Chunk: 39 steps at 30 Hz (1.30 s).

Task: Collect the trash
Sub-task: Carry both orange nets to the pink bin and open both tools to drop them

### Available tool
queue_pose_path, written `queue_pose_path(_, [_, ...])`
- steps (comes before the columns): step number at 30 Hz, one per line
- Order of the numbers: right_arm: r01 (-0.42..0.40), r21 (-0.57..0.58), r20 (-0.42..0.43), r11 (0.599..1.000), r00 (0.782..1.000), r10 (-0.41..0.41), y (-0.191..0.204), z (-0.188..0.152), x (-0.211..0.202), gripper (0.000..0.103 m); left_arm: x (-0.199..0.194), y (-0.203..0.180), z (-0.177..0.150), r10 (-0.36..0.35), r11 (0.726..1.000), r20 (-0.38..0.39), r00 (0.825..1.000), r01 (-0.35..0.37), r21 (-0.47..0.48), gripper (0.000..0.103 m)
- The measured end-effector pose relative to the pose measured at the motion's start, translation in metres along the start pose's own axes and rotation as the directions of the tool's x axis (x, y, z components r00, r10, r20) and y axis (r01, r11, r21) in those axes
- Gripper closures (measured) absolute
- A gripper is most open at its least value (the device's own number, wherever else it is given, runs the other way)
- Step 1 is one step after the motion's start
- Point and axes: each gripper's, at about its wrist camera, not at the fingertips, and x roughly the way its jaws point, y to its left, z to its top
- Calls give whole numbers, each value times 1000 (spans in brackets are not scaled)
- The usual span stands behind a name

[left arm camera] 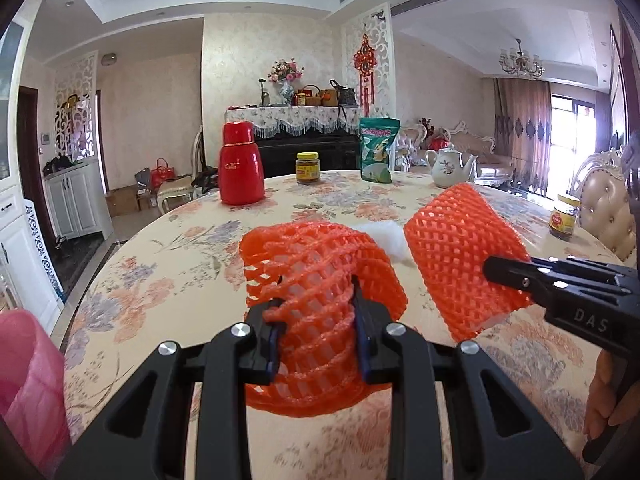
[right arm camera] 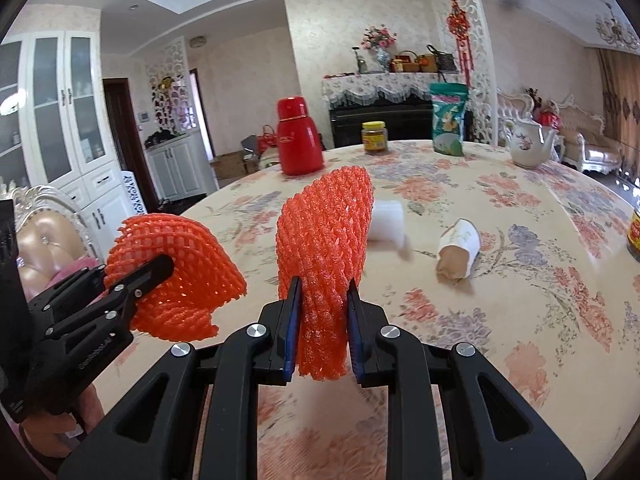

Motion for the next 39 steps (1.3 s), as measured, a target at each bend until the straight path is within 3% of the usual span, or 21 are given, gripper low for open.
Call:
queue_pose_path(14, [-117,-105,-23,987,993,116,52,-14,-3,82,-47,33,-20,23,998,4,1000,-23,-58,75])
queue_pose_path(27, [-201,-222,-58,954,980,193,117,-12,16,82,-74,91,-34,132,986,2,991,-131,-105,75])
queue_pose_path(35, [-309,-295,-88,904,951,297,180,-2,33,82,-103,152,-43,249,956,-3,968,-247,-160,74])
queue_pose_path(39, [-380,-336,-117,862,925,362,220,0,45,81,-122,187,-48,302,933,-13,953,-298,-204,74])
